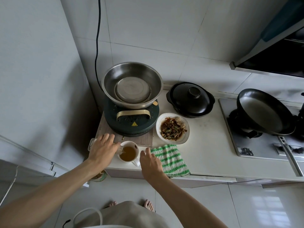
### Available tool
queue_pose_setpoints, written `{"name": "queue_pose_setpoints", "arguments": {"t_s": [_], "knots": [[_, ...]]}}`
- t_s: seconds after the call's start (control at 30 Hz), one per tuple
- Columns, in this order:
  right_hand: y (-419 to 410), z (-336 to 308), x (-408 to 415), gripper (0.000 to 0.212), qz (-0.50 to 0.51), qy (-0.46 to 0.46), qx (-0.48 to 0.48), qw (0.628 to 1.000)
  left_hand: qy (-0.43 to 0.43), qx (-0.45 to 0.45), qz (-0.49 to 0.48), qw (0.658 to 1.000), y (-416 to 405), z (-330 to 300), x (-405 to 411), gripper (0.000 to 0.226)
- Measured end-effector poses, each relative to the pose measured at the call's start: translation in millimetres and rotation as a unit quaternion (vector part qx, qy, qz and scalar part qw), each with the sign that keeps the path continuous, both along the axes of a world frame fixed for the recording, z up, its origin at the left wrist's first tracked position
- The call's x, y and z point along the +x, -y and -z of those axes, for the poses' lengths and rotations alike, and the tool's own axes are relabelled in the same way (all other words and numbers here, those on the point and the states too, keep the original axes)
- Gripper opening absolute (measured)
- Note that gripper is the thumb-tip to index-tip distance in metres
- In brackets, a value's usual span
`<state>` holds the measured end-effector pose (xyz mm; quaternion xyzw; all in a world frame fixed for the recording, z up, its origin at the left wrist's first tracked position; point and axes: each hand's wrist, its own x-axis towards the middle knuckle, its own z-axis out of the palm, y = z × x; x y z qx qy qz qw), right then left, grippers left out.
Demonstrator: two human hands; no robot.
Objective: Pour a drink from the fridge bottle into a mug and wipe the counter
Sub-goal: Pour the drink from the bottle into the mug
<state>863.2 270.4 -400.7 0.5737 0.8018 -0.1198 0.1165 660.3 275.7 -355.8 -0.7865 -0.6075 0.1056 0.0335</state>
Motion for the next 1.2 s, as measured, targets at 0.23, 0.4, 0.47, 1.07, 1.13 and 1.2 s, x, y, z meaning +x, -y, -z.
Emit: {"name": "queue_pose_setpoints", "arguments": {"t_s": [0.23, 0.4, 0.47, 1.07, 1.13, 1.2], "knots": [[3, 1, 1, 0.045, 0.003, 0.001, 0.000, 1.000, -0.005, -0.004, 0.004, 1.000, -1, 1, 0, 0.058], [3, 2, 2, 0.044, 0.011, -0.002, -0.007, 1.000, -0.012, -0.013, 0.006, 1.000, -2, 4, 0, 0.055], [3, 3, 3, 0.045, 0.013, -0.001, -0.008, 1.000, -0.012, -0.015, 0.009, 1.000, -2, 4, 0, 0.054], [18, 17, 10, 0.048, 0.055, -0.012, -0.065, 0.996, 0.100, -0.011, 0.013, 0.995, -4, 36, -25, 0.060], [24, 23, 13, 0.057, 0.065, -0.023, -0.076, 0.995, 0.134, -0.013, -0.001, 0.991, 0, 40, -29, 0.066], [28, 25, 15, 0.063, 0.077, -0.036, -0.087, 0.993, 0.177, -0.022, -0.026, 0.984, 3, 46, -33, 0.069]]}}
